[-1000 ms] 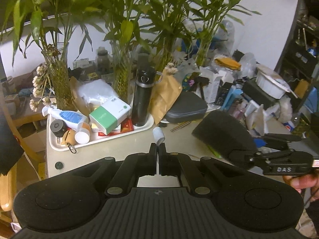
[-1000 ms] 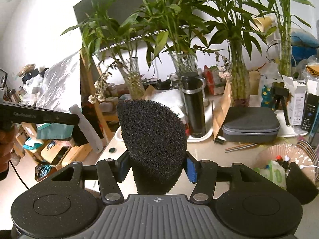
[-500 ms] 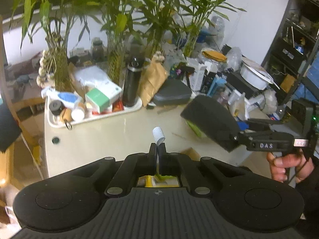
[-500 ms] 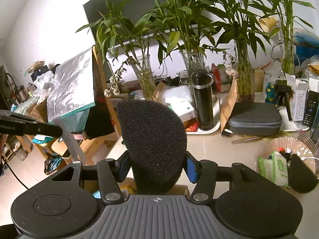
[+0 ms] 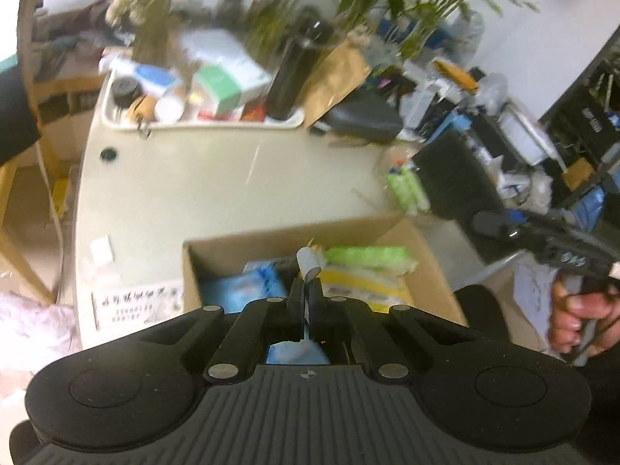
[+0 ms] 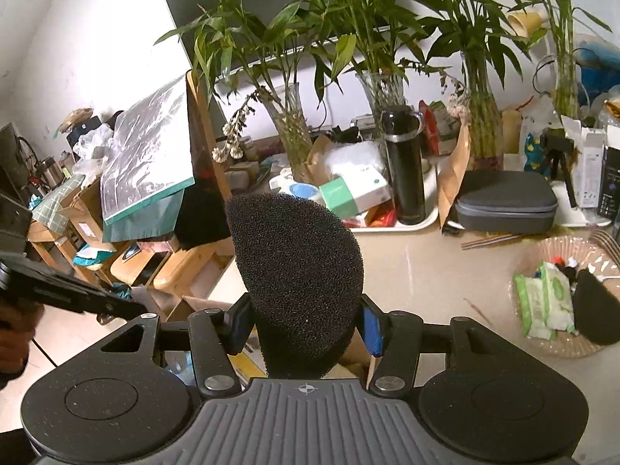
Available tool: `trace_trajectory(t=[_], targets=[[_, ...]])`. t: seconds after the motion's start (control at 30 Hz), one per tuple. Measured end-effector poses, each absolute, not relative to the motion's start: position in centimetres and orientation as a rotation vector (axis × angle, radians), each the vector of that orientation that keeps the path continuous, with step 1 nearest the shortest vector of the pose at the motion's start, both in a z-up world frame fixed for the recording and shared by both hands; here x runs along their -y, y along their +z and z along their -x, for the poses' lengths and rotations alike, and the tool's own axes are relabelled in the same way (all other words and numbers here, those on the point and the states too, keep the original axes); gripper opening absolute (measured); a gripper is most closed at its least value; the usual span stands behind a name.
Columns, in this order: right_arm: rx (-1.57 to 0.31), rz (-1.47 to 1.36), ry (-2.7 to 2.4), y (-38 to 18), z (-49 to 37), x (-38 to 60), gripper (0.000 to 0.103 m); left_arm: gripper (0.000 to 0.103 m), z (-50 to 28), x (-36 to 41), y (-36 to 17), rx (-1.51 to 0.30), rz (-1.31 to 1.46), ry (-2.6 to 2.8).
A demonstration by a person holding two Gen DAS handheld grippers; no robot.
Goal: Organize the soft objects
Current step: 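Drop the white strip into the box with the left tool while the right tool waits, then lower the black sponge into the box and open the right tool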
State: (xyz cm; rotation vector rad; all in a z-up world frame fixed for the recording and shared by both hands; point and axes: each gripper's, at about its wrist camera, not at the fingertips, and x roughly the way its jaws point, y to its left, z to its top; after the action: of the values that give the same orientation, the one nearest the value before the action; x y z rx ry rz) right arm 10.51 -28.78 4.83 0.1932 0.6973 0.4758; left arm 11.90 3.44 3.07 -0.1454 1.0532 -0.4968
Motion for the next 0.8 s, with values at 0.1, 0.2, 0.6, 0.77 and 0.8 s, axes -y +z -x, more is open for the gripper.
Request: trace_trajectory(t=[0.1,0.2,0.6,0.77,0.8], targets=[[-0.706,-0.193,0.478,4.5,-10.4,28.6,0.058,0.002,-11.5,-3.2,2.0,-1.056,0.089,-0.458],[-0.712,-0.19,0.479,4.4,-10.4,28.4,0.058,0.004,-11.2,-3.0,1.5,-1.057,0.045,-0.429],[-0.725,-0.194,0.497,4.2,-9.4,28.1,0.058,0.046,-9.0,-3.5,2.0,-0.978,-0.004,-0.357],[-0.75,-0.205,0.514,3.9,-9.3,27.9,0.058,0.047,-7.6,-4.4,2.7,-0.933,0.02,-0.338],[-0.755,-0.207,0.518,3.8,-9.2,27.8,0.058,0.048,-7.2,-4.6,2.8,-0.925,0.024,-0.334]])
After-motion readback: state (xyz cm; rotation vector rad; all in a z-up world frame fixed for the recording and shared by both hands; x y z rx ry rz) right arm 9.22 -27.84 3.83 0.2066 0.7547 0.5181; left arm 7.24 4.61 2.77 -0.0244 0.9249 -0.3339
